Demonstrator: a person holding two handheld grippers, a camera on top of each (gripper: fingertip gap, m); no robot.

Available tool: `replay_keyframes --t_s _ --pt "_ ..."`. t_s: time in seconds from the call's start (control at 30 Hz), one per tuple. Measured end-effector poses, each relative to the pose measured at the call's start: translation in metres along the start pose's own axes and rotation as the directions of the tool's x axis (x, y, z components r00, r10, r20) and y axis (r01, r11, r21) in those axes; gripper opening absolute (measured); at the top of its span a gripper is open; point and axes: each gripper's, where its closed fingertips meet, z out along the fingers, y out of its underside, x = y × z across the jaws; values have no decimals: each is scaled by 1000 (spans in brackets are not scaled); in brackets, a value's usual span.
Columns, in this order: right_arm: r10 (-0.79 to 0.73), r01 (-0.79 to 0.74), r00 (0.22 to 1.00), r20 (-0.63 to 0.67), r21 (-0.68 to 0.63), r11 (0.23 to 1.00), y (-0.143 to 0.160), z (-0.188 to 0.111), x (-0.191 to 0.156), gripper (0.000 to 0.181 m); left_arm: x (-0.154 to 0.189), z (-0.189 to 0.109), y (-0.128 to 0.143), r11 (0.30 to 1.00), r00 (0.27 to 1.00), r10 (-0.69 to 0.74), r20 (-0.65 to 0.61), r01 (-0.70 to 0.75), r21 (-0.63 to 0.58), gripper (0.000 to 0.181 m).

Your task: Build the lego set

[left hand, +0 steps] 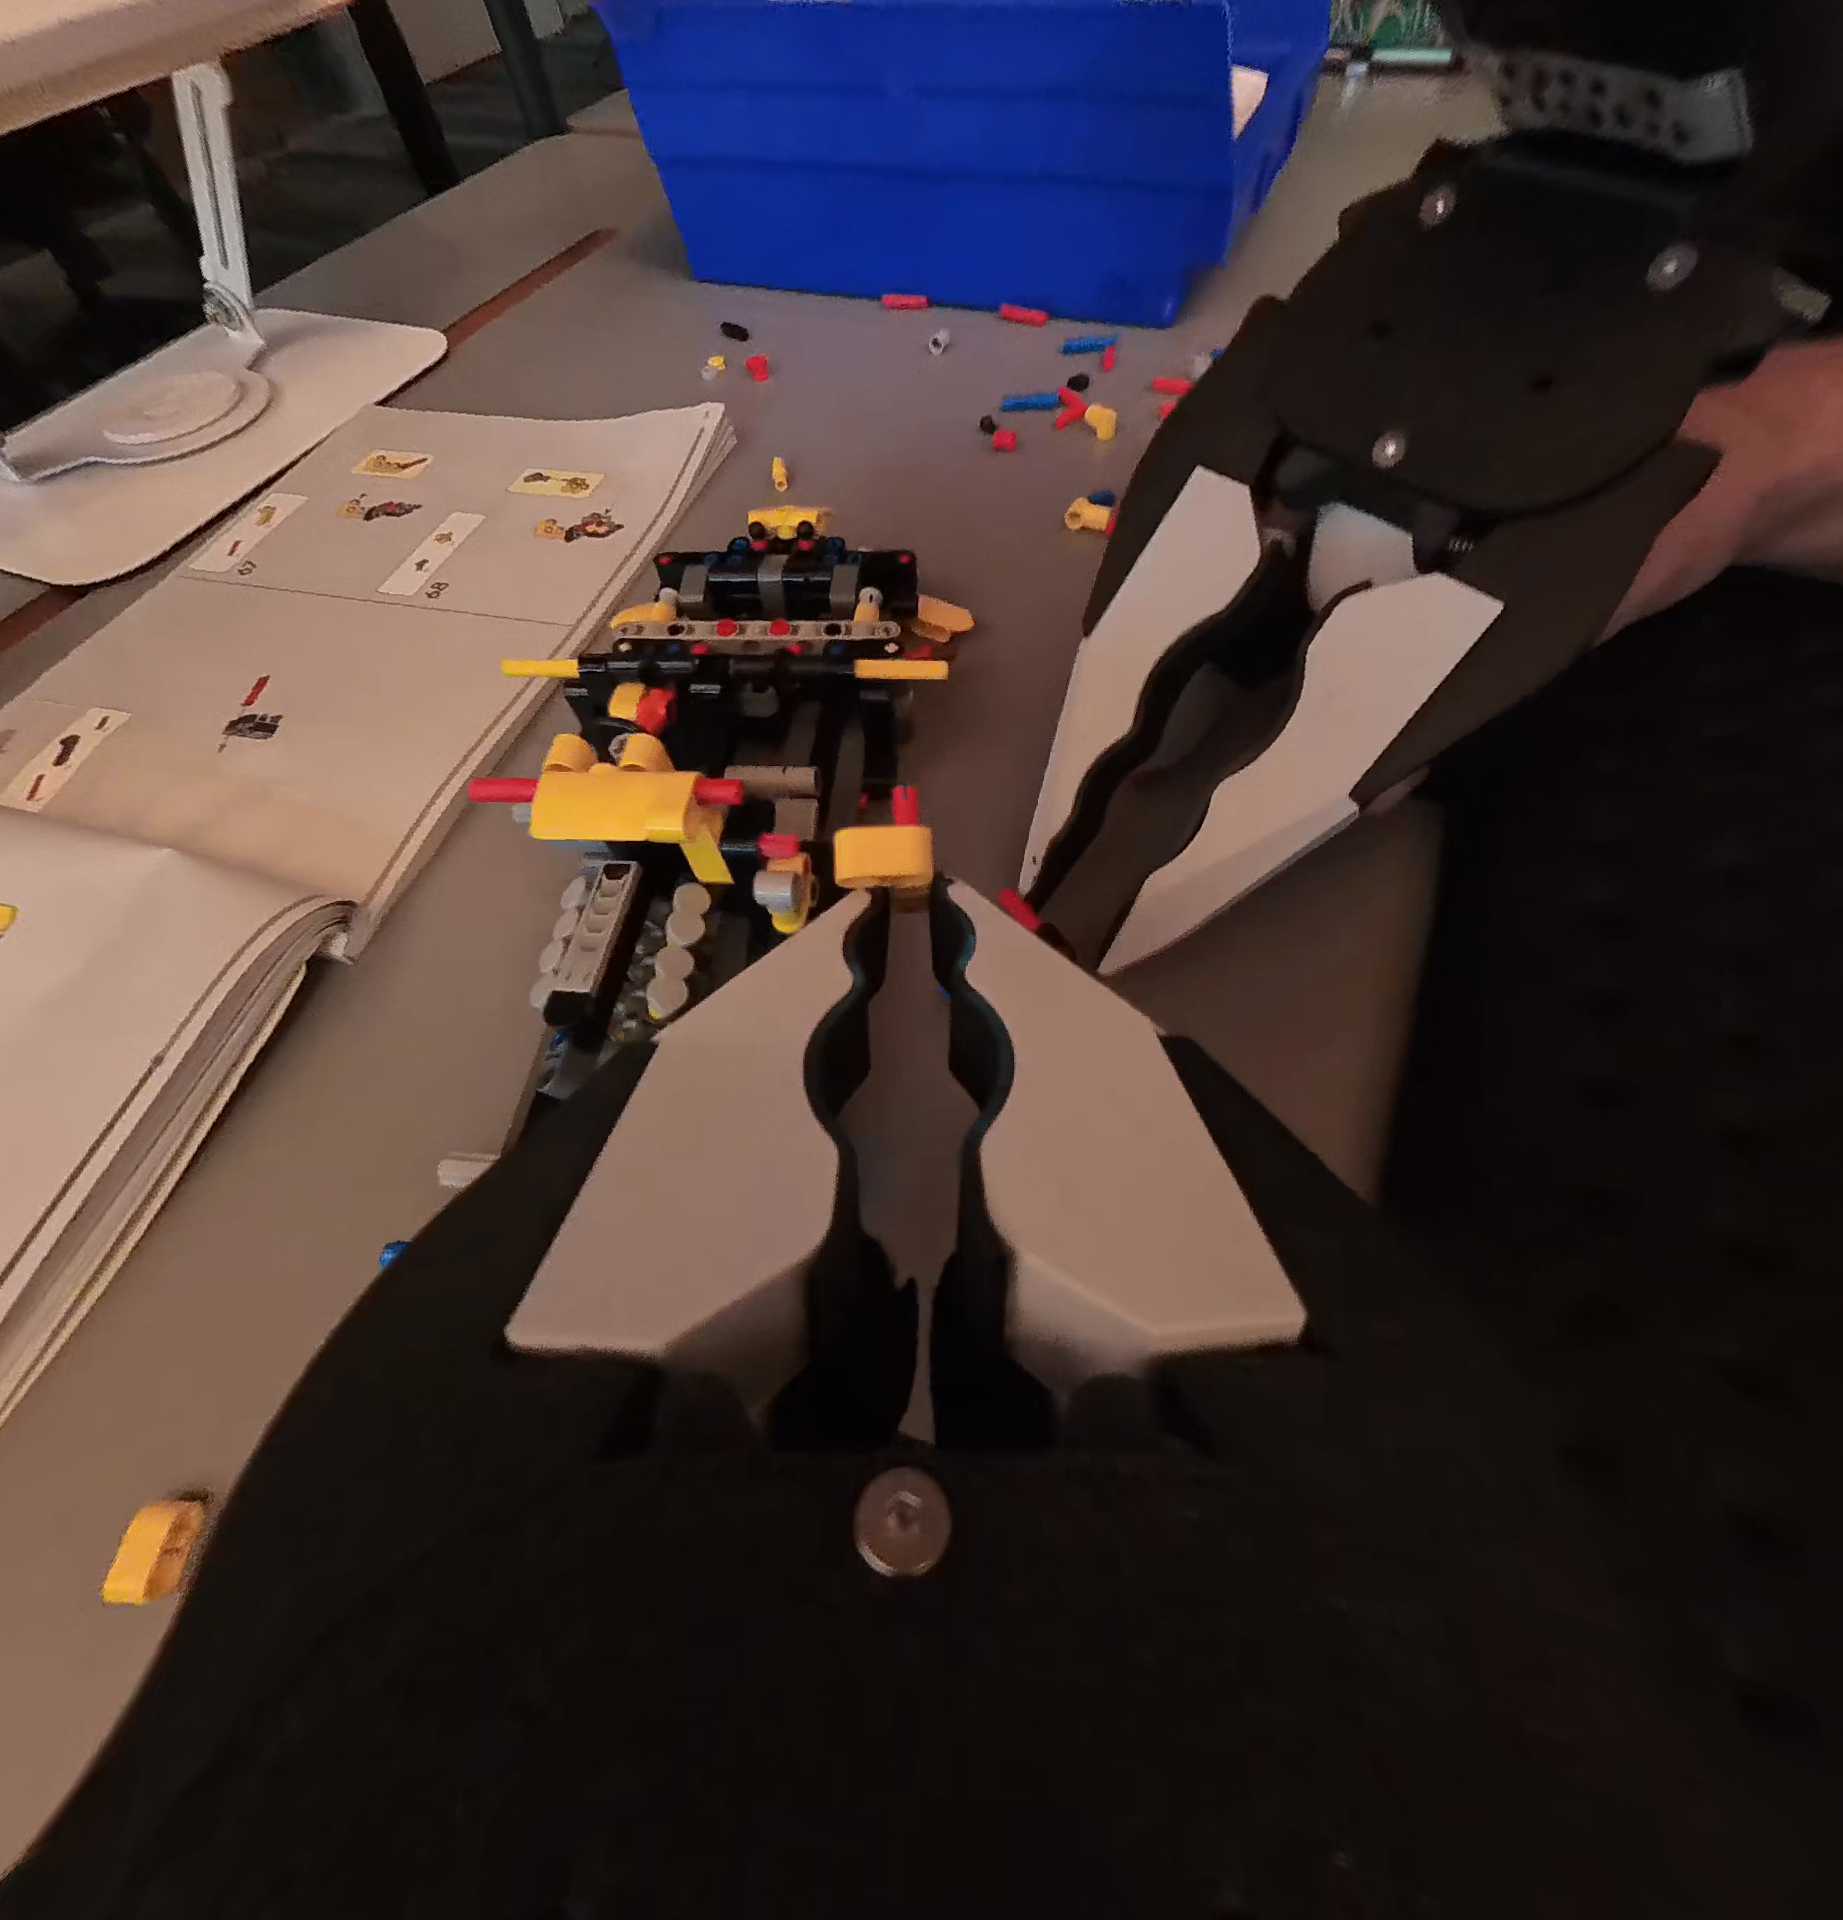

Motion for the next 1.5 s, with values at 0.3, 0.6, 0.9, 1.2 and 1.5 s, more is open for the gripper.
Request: replay_keyframes --t_s 0.3,0.6,0.9,1.2,1.5 --pt "108 -127 991 82 279 952 -33 -35 6 20 11 -2 -7 999 997 -19 -72 21 34 7" --pt "170 -202 978 125 324 924 -36 -44 12 18 7 0 -3 1000 999 -10 -41 10 13 7" --pt "175 -205 978 118 340 918 -37 -47 15 16 6 -1 -4 1000 999 -18 -39 19 18 7" --pt "104 -116 993 64 227 967 -22 -30 7 20 -6 -1 6 999 999 -33 6 33 -30 7" --pt "45 -47 998 34 77 996 -6 -12 1 29 38 -16 57 960 953 34 -300 -115 -256 7"
